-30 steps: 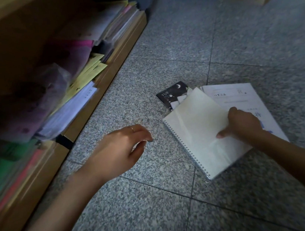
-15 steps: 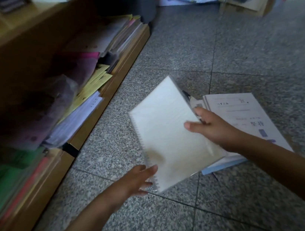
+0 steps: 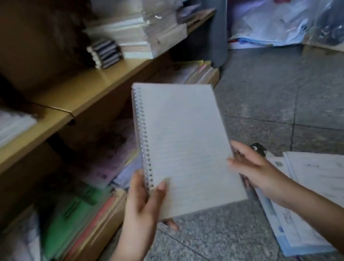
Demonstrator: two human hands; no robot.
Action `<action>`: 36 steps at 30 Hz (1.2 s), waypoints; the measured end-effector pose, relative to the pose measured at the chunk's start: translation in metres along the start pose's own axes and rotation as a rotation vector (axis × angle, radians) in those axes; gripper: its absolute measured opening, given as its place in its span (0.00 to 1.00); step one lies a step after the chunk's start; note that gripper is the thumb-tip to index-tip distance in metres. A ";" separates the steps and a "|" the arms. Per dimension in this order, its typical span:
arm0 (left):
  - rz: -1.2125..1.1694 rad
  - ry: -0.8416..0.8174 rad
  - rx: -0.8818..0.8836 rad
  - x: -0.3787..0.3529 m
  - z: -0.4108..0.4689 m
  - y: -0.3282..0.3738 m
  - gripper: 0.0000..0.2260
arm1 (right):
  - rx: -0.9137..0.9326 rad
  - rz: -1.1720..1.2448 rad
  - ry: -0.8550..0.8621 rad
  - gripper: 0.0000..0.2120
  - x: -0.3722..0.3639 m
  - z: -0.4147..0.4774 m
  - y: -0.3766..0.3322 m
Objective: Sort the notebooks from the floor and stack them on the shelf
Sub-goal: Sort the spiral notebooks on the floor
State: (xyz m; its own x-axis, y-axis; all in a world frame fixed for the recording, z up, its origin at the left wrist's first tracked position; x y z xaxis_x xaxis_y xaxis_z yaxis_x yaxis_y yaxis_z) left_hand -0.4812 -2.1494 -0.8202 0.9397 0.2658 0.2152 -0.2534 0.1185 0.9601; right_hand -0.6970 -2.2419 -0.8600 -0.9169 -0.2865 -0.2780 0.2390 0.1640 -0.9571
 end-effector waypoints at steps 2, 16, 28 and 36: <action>-0.015 0.051 -0.058 0.024 0.010 0.029 0.12 | 0.027 0.009 -0.078 0.31 -0.022 0.009 -0.022; 0.147 0.473 -0.281 0.215 0.035 0.174 0.23 | 0.167 0.053 -0.526 0.18 -0.253 0.064 -0.143; 0.840 0.455 0.303 0.321 0.007 0.128 0.23 | -0.139 0.049 -0.227 0.18 -0.391 0.098 -0.122; 1.656 0.452 0.095 0.336 0.014 0.121 0.33 | -0.182 -0.046 -0.229 0.37 -0.415 0.098 -0.097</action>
State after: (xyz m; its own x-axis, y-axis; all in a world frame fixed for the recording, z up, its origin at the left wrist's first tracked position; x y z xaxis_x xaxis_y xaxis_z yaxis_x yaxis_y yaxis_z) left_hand -0.1934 -2.0592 -0.6289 -0.4269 0.2668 0.8640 -0.7831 -0.5869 -0.2057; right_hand -0.3084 -2.2312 -0.6602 -0.8246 -0.4995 -0.2655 0.1183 0.3068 -0.9444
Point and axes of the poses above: each hand's wrist, its own z-axis towards the middle knuckle, its own x-axis out of the back of the hand, y = z × x, the point moved 4 cm from there along z, towards the middle knuckle, and after that the axes turned 13 degrees about z, right-handed, at the moved point
